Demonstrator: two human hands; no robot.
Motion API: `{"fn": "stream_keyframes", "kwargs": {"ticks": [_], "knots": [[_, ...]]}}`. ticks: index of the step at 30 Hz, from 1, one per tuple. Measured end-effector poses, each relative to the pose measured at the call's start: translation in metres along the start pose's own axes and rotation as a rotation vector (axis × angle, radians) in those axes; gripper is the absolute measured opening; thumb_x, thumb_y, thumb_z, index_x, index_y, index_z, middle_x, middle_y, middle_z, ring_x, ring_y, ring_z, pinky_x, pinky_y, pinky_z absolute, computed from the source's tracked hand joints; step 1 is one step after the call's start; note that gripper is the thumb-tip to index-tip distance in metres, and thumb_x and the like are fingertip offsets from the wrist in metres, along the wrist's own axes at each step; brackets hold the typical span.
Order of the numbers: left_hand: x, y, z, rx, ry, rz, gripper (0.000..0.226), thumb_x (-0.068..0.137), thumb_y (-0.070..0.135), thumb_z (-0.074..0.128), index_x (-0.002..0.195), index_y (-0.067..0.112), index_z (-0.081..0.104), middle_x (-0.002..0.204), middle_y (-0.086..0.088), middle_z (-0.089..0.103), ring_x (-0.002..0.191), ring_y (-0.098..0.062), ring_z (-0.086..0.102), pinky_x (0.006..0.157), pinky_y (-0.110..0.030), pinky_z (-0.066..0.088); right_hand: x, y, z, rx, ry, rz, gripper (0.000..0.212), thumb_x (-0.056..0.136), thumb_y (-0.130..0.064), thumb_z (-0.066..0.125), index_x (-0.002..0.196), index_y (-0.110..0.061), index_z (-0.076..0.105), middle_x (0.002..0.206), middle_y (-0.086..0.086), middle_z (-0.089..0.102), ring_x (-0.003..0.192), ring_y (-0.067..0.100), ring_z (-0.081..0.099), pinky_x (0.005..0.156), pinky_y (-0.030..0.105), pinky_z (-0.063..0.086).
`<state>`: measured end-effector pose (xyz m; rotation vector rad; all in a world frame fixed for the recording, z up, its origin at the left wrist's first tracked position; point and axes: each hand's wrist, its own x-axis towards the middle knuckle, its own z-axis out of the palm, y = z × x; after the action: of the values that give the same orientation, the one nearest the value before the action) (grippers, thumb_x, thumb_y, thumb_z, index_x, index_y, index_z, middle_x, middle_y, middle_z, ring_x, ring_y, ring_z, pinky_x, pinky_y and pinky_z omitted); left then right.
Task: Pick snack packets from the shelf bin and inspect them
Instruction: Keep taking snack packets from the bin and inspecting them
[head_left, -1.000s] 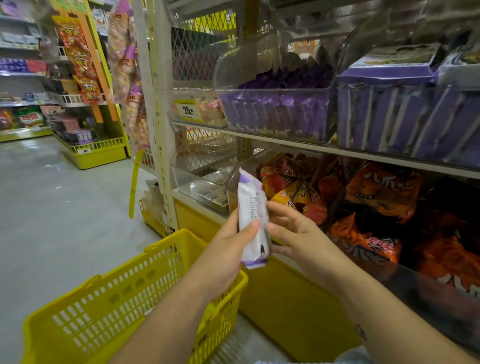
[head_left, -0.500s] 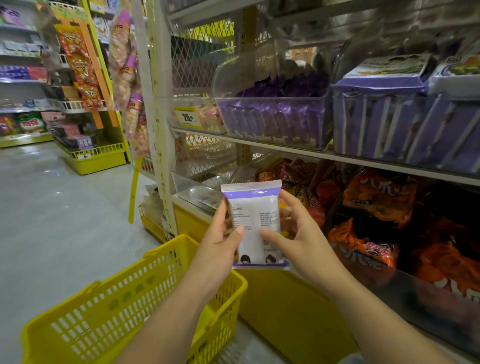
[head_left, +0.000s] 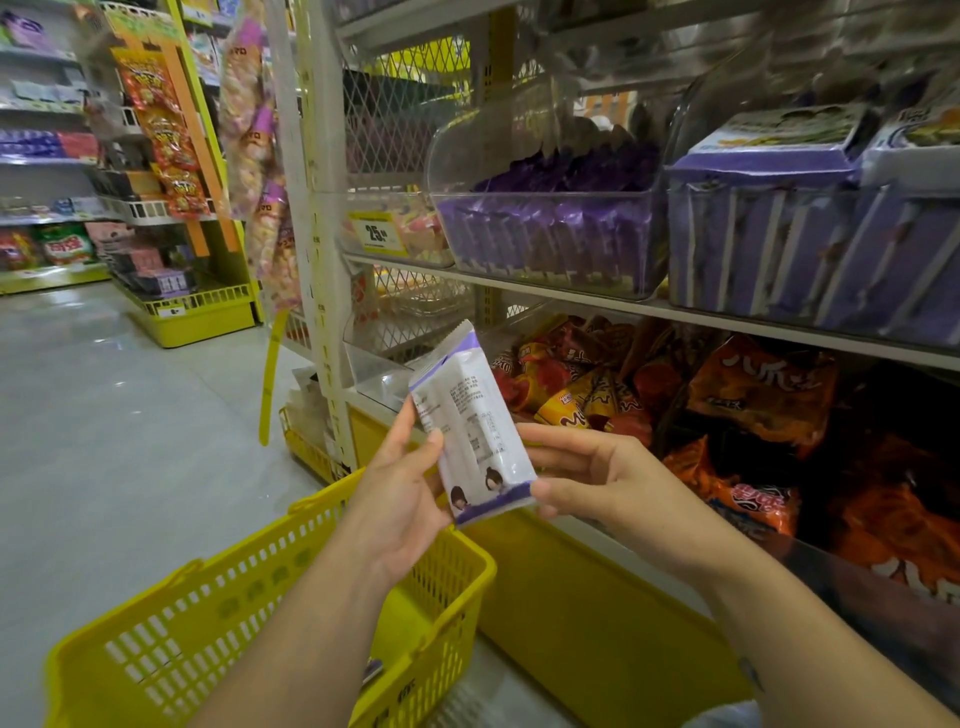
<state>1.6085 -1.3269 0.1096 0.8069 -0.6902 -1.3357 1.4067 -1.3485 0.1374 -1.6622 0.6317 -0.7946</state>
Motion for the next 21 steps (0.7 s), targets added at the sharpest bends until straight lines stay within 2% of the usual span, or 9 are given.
{"fn": "stream_keyframes", "kwargs": {"ticks": [3,5,9,12,17,21], "knots": [[0.001,0.001,0.001,-0.02,0.03,0.015,0.051,0.094,0.01,0.052,0.13,0.046,0.05,0.114,-0.001,0.072,0.099,-0.022,0.071,0.063,-0.045,0.059,0.001,0.003,-0.004,-0.019,0.016,0.013,0.047,0.087,0.004,0.063,0.128,-0.017,0.057,0.115,-0.003,0.072,0.107,0.017,0.067,0.084,0.027,0.057],[0.0,0.002,0.003,-0.043,0.031,0.032,0.057,0.089,0.01,0.056,0.135,0.042,0.046,0.115,-0.003,0.072,0.098,-0.022,0.072,0.06,-0.041,0.059,0.002,0.005,-0.004,-0.058,0.022,0.005,0.048,0.086,0.005,0.064,0.126,-0.021,0.059,0.114,-0.004,0.072,0.106,0.016,0.068,0.087,0.029,0.057],[-0.002,0.004,0.006,-0.05,0.02,0.051,0.078,0.076,0.009,0.063,0.144,0.037,0.039,0.117,-0.003,0.071,0.1,-0.024,0.071,0.06,-0.04,0.059,0.005,0.009,0.001,-0.155,0.102,-0.052,0.054,0.084,0.003,0.068,0.118,-0.038,0.057,0.109,-0.011,0.073,0.101,0.014,0.069,0.088,0.031,0.057],[-0.004,0.004,0.008,-0.083,-0.022,0.042,0.085,0.075,0.003,0.063,0.146,0.04,0.034,0.124,-0.008,0.067,0.103,-0.029,0.069,0.062,-0.042,0.059,0.006,0.013,0.007,-0.231,0.144,-0.075,0.063,0.083,0.002,0.071,0.13,-0.036,0.051,0.114,-0.01,0.07,0.103,0.01,0.068,0.09,0.035,0.055],[-0.007,0.004,0.015,-0.153,-0.109,0.057,0.097,0.071,-0.009,0.057,0.149,0.039,0.026,0.13,-0.012,0.063,0.108,-0.03,0.067,0.069,-0.043,0.059,0.009,0.02,0.012,-0.263,0.197,-0.134,0.073,0.076,0.002,0.076,0.135,-0.03,0.048,0.122,-0.014,0.065,0.106,0.002,0.064,0.086,0.016,0.05],[-0.01,-0.001,0.022,-0.15,-0.169,0.082,0.105,0.066,-0.019,0.054,0.147,0.043,0.03,0.132,-0.012,0.06,0.113,-0.028,0.065,0.074,-0.043,0.058,0.011,0.026,0.016,-0.305,0.216,-0.122,0.081,0.072,-0.008,0.083,0.138,-0.032,0.042,0.123,-0.025,0.061,0.11,-0.006,0.059,0.087,0.012,0.048]]}}
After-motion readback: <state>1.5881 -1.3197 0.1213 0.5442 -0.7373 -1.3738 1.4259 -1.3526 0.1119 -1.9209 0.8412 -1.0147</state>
